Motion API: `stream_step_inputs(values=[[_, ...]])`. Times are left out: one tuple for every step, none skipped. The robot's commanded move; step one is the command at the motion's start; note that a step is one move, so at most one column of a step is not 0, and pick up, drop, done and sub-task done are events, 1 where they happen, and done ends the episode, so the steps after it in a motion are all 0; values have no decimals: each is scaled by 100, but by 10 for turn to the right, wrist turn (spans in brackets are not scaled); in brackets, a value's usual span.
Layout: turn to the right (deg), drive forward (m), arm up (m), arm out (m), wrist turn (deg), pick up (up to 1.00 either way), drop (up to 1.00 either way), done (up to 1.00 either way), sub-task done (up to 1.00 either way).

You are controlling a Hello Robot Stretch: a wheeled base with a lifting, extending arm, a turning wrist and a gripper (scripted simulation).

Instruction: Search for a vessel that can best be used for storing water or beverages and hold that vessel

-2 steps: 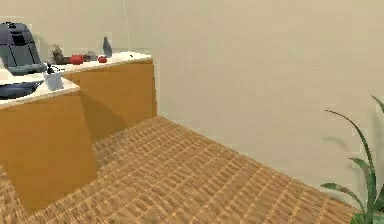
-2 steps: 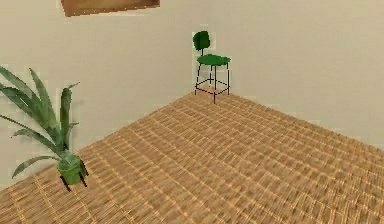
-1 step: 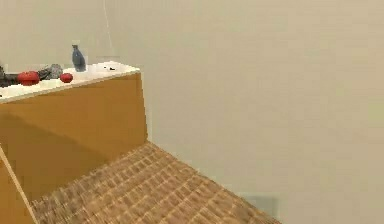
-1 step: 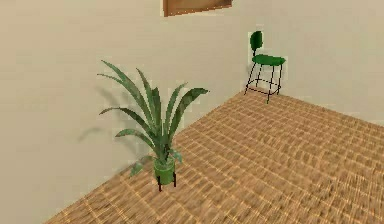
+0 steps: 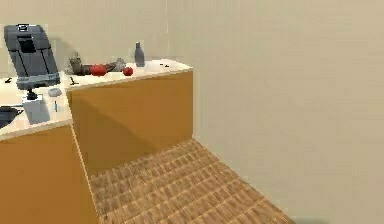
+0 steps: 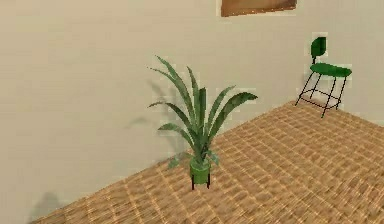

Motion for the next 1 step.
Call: stream_step_inputs(values=[[0, 100, 0, 0, 0, 0, 0, 0, 0]])
